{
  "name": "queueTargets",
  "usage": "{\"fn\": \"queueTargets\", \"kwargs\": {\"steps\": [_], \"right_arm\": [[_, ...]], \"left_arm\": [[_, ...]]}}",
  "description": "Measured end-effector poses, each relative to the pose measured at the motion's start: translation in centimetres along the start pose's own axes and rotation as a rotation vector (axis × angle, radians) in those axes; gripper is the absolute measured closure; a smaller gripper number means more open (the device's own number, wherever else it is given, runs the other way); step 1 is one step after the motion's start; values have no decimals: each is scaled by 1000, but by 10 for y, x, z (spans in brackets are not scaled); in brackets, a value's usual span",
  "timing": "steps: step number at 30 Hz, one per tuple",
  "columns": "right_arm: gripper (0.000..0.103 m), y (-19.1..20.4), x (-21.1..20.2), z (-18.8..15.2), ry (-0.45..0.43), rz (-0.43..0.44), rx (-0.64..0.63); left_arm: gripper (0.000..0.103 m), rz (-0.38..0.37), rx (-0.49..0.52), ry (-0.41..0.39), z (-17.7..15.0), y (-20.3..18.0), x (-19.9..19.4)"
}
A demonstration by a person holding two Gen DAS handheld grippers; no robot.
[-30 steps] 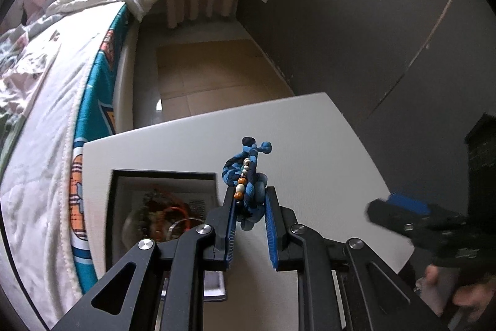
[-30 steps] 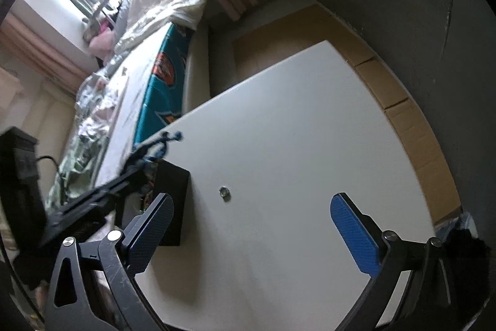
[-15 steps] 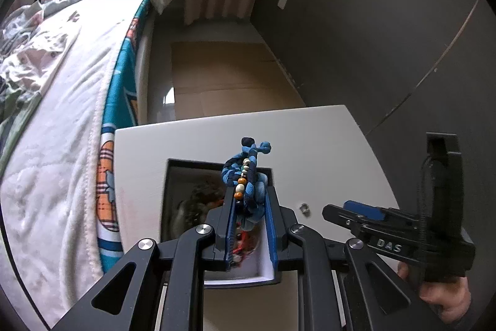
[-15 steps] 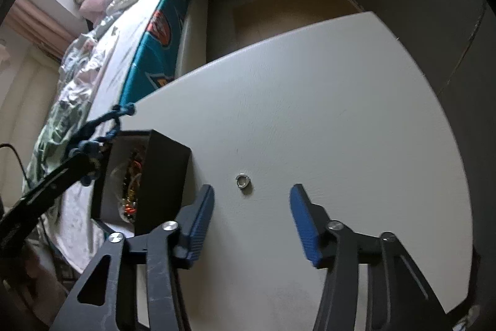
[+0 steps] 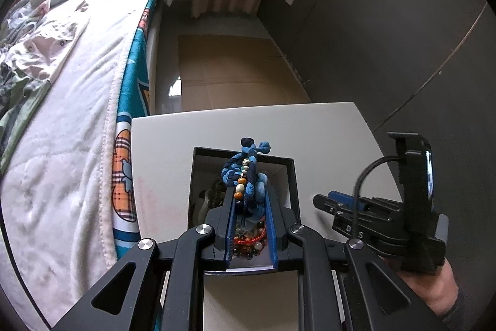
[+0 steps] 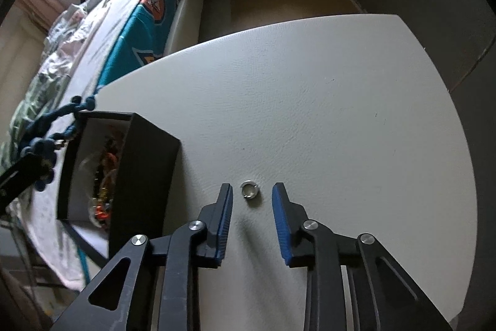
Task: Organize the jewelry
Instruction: 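Drop the blue cord bracelet into the box while the right gripper approaches the silver ring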
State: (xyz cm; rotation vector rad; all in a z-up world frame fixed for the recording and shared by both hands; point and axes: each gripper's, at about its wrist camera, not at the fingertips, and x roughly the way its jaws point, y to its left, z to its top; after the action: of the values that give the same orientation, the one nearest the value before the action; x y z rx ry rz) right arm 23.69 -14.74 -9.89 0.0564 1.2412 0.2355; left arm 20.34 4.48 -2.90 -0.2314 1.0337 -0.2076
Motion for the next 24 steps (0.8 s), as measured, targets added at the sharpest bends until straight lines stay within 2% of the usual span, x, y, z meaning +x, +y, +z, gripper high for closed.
{"fn": "queueTargets", "kwargs": {"steps": [5, 7, 11, 15, 17, 18, 19, 21, 24], "right_arm": [[83, 8, 1, -1, -26, -67, -58], [90, 9, 0, -1, -39, -95, -78], [90, 7, -6, -2, -38, -70, -69], [90, 6, -32, -3, -84, -38, -57], [90, 4, -45, -4, -104, -21, -46], [92, 3, -51, -5, -113, -9, -40], [96, 1, -58, -6, -122, 10, -33], [96, -2, -71, -9, -148, 44, -18], [96, -3, -81, -11, -174, 68, -16]], "left_arm": [[85, -15, -1, 27, -2, -2, 1], [85, -35, -11, 43, -2, -2, 1], [85, -67, -22, 87, -5, -4, 8], [81, -84, -38, 119, -6, -4, 17], [76, -112, -57, 120, -4, -3, 17], [68, -123, -64, 114, -4, -2, 15], [55, -126, -66, 106, -3, -2, 13], [41, -118, -70, 85, 0, -2, 8], [38, -136, -86, 59, 2, 1, 0]]}}
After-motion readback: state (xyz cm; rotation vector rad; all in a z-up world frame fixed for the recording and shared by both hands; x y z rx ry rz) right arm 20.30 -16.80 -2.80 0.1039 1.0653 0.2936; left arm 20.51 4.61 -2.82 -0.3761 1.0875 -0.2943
